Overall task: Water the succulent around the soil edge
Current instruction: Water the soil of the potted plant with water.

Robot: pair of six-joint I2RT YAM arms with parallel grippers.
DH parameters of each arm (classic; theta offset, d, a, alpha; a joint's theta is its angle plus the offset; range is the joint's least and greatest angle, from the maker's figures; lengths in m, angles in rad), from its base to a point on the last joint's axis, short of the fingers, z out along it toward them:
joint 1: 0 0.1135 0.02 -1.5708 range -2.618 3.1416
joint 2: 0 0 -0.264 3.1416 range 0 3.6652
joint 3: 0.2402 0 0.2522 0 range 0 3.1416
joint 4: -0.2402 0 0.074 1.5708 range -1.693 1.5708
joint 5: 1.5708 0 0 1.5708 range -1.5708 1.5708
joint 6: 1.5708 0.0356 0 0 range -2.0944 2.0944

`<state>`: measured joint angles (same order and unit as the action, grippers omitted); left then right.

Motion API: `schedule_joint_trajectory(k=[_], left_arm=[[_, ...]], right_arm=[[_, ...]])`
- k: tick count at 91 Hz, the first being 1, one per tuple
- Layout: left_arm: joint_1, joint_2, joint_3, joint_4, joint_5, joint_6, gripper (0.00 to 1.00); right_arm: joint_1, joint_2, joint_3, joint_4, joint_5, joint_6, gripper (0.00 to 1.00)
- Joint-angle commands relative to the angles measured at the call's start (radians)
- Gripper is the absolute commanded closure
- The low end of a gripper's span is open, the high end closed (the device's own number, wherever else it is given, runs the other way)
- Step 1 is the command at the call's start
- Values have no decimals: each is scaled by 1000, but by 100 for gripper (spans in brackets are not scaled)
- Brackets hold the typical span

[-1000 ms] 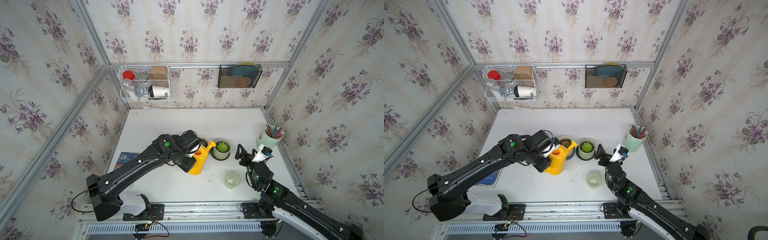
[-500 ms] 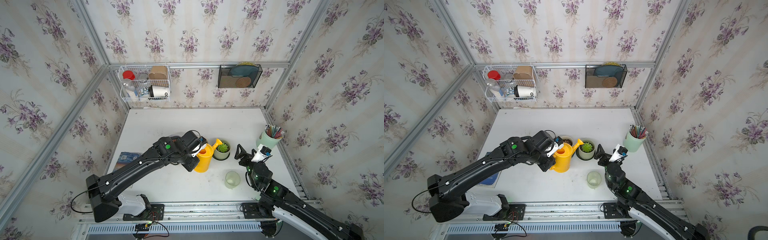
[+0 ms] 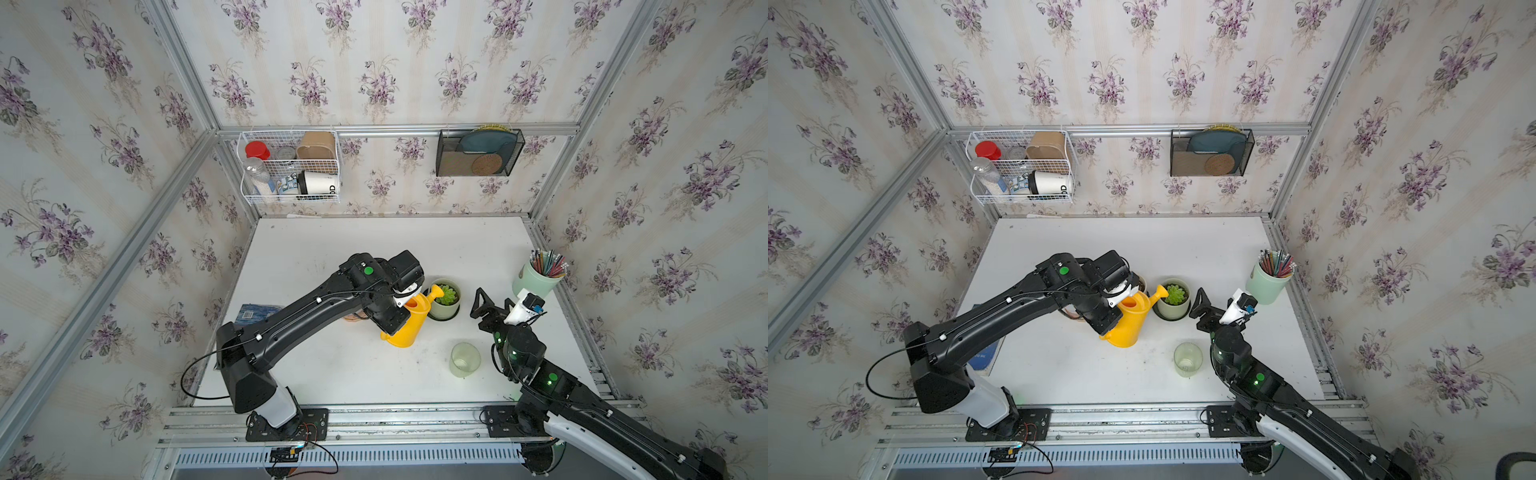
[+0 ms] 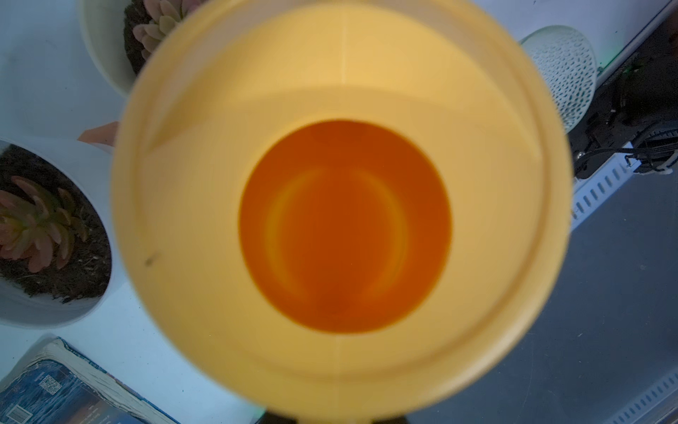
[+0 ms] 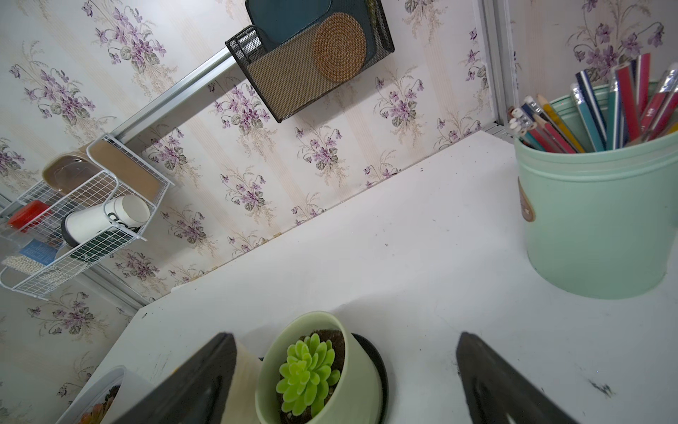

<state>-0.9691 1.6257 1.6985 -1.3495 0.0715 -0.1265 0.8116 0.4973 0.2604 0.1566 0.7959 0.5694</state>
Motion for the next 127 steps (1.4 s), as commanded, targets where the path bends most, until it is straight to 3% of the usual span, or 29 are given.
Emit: schedule_joint_trajectory(k=[1, 34, 96, 110, 127], left_arm=[[-9, 30, 38, -69, -22, -16, 100], [-22, 103, 117, -126, -48, -27, 100], [-63, 164, 179, -68, -18, 1, 100], [-64, 95, 64, 27, -43, -12, 100], [-63, -115, -254, 309, -59, -40, 100]], right_arm=[[0, -5, 2, 9, 10, 1, 2], [-2, -30, 1, -2, 10, -1, 2], [-2, -36, -1, -4, 8, 2, 2], [-2, -27, -5, 9, 0, 0, 1], [-3, -55, -42, 71, -30, -21, 1]])
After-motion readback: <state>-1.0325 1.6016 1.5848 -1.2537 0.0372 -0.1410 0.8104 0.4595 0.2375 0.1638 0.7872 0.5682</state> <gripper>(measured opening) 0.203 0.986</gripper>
